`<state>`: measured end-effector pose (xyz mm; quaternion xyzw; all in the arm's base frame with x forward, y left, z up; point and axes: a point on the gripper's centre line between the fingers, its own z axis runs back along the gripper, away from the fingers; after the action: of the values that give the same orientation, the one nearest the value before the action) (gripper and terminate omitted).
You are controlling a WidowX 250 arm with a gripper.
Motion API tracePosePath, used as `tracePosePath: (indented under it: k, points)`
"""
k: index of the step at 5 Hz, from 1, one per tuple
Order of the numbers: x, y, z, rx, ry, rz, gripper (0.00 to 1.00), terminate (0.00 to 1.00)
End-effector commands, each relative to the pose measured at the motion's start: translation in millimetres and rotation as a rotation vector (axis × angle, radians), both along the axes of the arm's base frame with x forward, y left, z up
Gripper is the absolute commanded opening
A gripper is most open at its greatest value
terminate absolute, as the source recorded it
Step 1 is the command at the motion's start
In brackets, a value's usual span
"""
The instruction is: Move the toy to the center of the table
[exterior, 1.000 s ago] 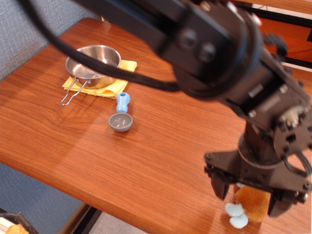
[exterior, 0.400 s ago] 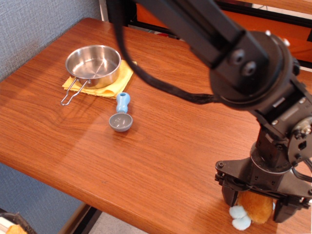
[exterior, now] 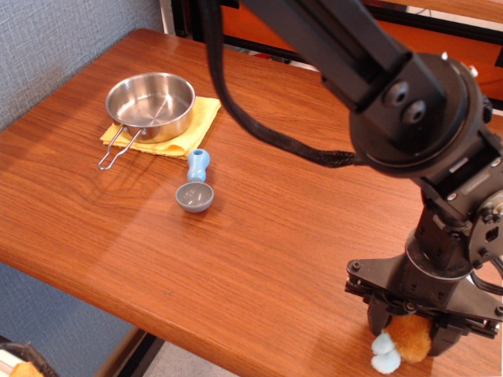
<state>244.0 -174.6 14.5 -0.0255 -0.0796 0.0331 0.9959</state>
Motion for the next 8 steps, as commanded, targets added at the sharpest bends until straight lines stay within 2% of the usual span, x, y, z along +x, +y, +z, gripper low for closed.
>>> tracePosePath:
  k: [1, 3, 4, 5, 6, 7, 8]
  points:
    - [4, 10, 33, -0.054, -0.067, 0.019, 0.0, 0.0]
    - [25, 42, 69, -0.053, -0.133, 0.103, 0.0, 0.0]
    - [50, 62, 75, 0.003, -0.139, 0.17, 0.0, 0.0]
    - [80, 92, 70, 0.026, -0.121, 0.236, 0.0, 0.0]
    - [103, 114, 61, 0.007, -0.103, 0.286, 0.0, 0.0]
    - [118, 118, 44, 0.003, -0.052, 0.293, 0.0, 0.0]
    - [116, 119, 34, 0.012, -0.024, 0.305, 0.0, 0.0]
